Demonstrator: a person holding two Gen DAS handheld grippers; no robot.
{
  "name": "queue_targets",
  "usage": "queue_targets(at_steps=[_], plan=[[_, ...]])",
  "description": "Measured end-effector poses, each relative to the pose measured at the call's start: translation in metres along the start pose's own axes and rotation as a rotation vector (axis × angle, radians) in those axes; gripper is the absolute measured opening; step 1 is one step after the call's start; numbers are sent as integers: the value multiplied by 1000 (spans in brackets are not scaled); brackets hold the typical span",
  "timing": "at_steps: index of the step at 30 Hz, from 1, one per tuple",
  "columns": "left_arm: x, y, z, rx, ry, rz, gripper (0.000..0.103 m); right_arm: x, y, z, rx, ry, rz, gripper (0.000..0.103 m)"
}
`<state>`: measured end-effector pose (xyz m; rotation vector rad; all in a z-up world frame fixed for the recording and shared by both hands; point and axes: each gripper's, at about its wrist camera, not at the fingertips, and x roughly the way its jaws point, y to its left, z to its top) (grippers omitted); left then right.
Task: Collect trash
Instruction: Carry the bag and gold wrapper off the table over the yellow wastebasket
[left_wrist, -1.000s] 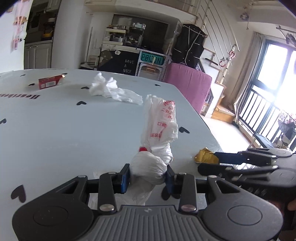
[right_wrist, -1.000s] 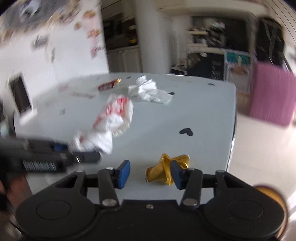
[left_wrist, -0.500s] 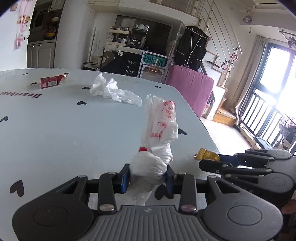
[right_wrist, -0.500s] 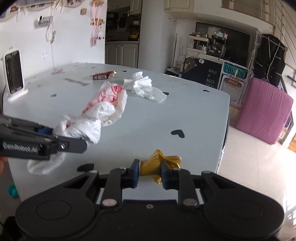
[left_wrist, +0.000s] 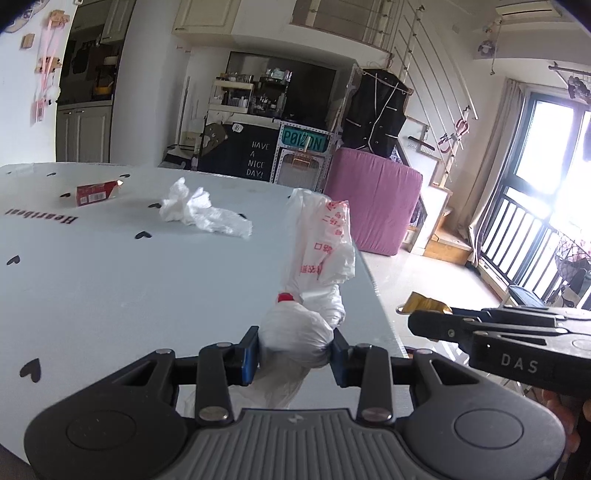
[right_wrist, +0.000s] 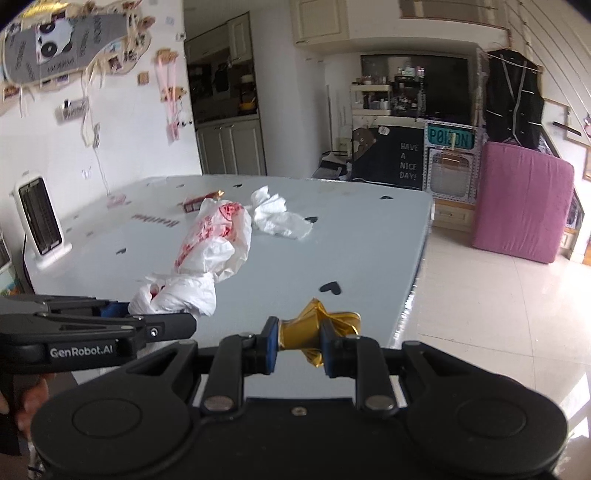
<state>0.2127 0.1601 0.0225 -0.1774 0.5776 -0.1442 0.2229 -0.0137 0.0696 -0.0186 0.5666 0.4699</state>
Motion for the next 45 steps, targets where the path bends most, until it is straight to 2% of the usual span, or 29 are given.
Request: queue_targets(at_steps=[13, 24, 34, 45], plan=[[10, -86, -6, 61, -1, -78, 39, -61, -64, -20, 108, -32, -87, 24], [52, -152, -15, 106, 66, -156, 39, -84, -128, -48, 203, -22, -172, 24], [109, -195, -36, 122, 172, -189, 39, -79, -187, -80, 308, 7, -219, 24], [202, -210, -66, 80, 370, -171, 39, -49, -252, -119, 406, 97, -254, 24]])
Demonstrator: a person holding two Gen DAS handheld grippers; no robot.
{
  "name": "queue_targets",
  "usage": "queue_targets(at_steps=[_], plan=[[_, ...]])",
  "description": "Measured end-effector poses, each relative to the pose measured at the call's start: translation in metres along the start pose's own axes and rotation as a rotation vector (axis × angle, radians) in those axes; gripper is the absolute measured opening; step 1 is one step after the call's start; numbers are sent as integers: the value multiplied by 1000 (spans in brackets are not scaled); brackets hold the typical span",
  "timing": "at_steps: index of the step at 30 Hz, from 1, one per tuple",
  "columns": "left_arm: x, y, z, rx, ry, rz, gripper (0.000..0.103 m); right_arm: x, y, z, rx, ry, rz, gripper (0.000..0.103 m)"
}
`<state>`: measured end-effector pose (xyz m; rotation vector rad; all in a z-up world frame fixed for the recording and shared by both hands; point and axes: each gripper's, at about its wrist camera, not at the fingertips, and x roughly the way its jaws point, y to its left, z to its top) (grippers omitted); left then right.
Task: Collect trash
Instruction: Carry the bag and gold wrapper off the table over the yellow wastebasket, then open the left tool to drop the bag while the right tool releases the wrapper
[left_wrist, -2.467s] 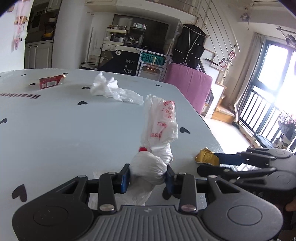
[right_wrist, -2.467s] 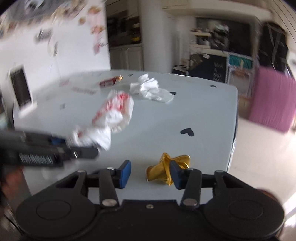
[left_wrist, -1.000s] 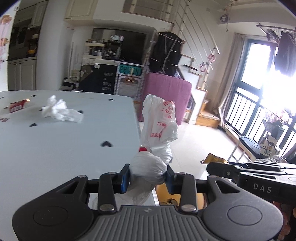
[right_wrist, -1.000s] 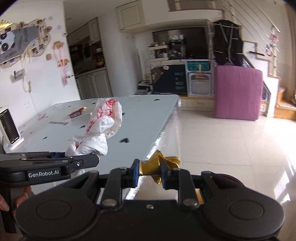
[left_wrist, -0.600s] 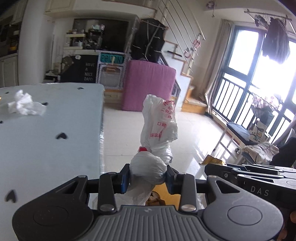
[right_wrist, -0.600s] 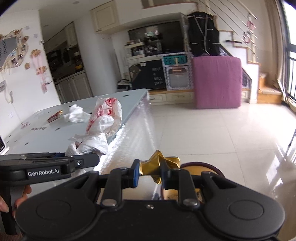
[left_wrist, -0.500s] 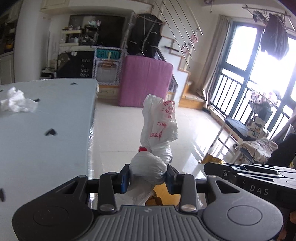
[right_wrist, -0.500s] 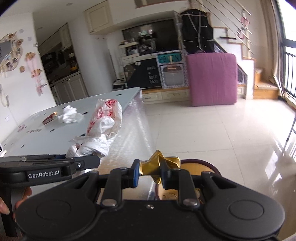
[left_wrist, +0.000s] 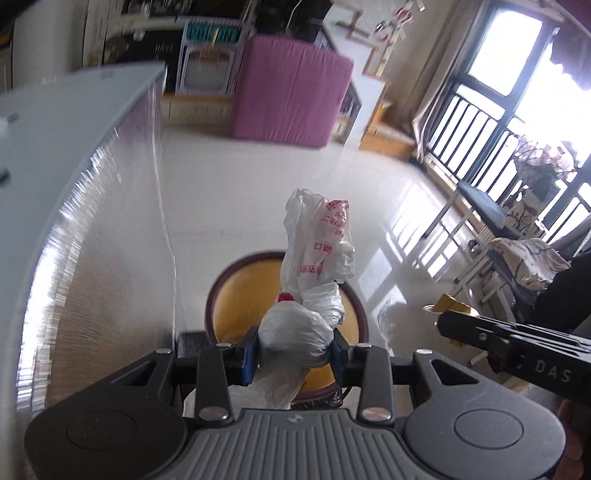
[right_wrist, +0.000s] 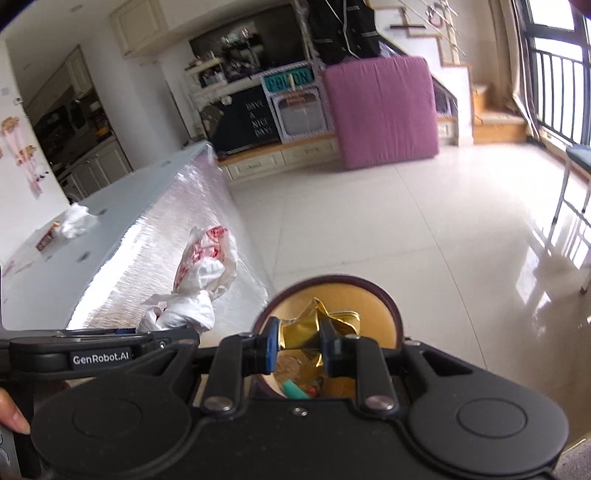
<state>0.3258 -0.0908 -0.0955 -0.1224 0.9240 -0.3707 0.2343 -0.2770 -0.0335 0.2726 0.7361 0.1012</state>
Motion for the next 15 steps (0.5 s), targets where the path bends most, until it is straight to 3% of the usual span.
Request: queue_targets(at_steps=[9, 15], plan=[[76, 25, 23, -125, 194, 60, 39, 65, -40, 10, 75, 138, -34, 24], [126, 22, 39, -188, 351, 16, 39, 97, -55, 27, 135, 204, -16, 24]])
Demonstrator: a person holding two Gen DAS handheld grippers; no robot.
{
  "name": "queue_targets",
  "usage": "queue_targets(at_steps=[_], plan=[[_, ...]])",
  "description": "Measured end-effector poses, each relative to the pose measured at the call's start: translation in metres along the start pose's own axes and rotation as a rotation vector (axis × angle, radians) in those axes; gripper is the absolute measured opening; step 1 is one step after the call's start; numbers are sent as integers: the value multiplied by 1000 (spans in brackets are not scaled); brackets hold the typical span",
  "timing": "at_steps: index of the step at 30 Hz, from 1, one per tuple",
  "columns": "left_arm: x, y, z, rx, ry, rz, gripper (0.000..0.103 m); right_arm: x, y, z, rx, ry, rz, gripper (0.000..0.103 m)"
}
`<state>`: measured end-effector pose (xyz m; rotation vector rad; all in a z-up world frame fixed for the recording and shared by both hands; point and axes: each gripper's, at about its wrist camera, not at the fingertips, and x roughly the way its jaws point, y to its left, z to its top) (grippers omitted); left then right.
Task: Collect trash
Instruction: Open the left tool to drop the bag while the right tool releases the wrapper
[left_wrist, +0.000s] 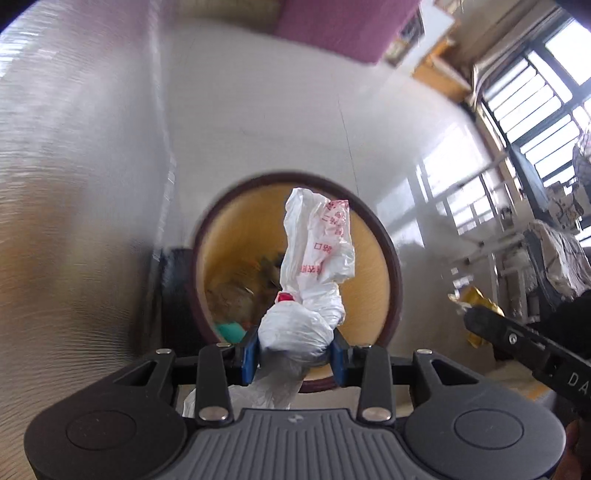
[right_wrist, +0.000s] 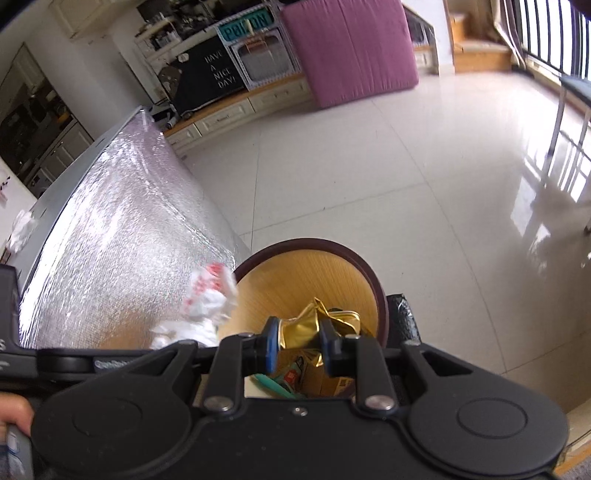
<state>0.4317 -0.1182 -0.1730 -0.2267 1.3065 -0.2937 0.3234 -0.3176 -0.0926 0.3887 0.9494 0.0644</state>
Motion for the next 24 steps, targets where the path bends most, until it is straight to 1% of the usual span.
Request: queue_targets(at_steps=[4, 6, 8, 10, 11, 14, 17, 20, 22, 24], plan=[[38, -10, 13, -11, 130, -36, 39, 15, -7, 16, 26, 32, 2, 24], [56, -11, 14, -5, 175, -36, 39, 20, -12, 23, 37, 42, -4, 23], [71, -13, 17, 28, 212, -32, 39, 25, -19, 29, 50, 51, -12, 23], [85, -16, 18, 86, 252, -26, 39, 31, -23, 35, 61, 62, -18, 23], [95, -21, 20, 136, 275, -16, 39, 35, -26, 38, 70, 69, -17, 23], [118, -33, 22, 333, 343, 17, 39, 50, -30, 46, 103, 90, -10, 24], [133, -36, 21, 476, 395, 22, 39, 70, -30, 53, 129, 112, 9, 24], [144, -36, 21, 543, 434, 8, 39, 94, -24, 60, 140, 131, 31, 24], [152, -33, 20, 550, 453, -6, 39, 110, -19, 63, 132, 148, 51, 24], [157, -31, 18, 538, 453, -7, 39, 124, -15, 66, 133, 160, 66, 24]])
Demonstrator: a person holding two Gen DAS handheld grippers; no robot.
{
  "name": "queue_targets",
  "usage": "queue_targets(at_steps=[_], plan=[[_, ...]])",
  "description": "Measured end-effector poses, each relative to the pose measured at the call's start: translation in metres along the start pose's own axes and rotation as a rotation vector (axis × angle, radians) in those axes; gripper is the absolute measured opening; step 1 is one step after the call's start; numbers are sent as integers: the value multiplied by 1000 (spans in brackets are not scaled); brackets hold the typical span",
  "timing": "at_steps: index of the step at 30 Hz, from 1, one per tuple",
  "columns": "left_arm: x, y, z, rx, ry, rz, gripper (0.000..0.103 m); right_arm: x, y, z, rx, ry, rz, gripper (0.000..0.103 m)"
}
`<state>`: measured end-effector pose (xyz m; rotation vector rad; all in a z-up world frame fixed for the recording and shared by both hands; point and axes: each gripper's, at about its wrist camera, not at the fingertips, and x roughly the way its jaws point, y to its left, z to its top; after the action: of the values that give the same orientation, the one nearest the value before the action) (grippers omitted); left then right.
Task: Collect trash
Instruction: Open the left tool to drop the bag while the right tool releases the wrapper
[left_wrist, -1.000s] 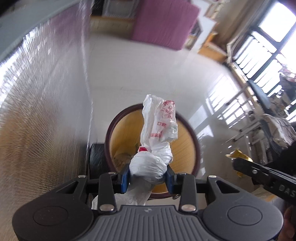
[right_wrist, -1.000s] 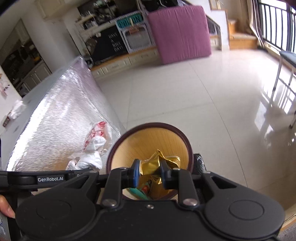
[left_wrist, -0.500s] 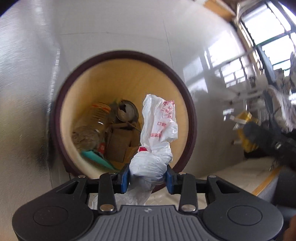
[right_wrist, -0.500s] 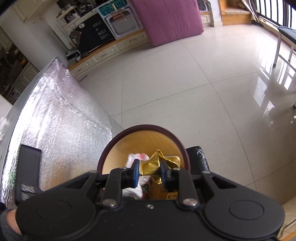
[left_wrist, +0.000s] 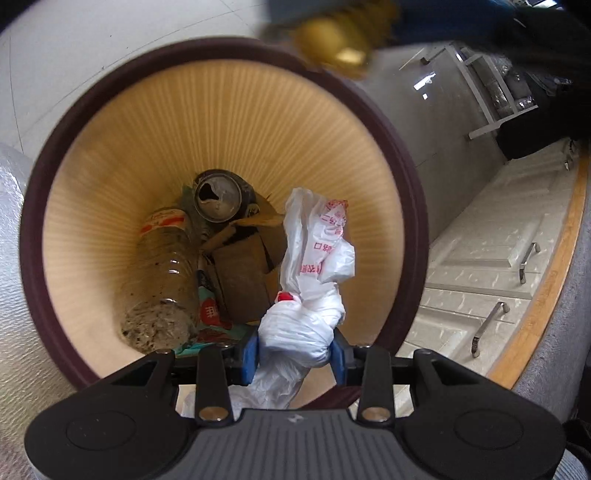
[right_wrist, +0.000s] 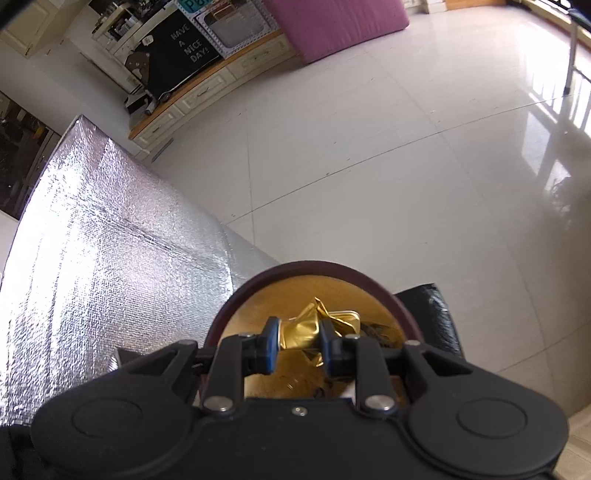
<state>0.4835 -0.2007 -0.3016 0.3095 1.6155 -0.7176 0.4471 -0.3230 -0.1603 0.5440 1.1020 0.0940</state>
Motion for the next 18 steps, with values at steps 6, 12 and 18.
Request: queue_targets(at_steps=[6, 12, 18], plan=[[-1, 7, -7, -113, -64, -55, 63, 39, 9, 12, 18, 49, 57, 24], [-8, 11, -18, -164, -91, -75, 63, 58, 0, 21, 71, 70, 99, 26], [-12, 16, -24, -215, -114, -89, 63, 60, -16, 17, 103, 118, 82, 46]])
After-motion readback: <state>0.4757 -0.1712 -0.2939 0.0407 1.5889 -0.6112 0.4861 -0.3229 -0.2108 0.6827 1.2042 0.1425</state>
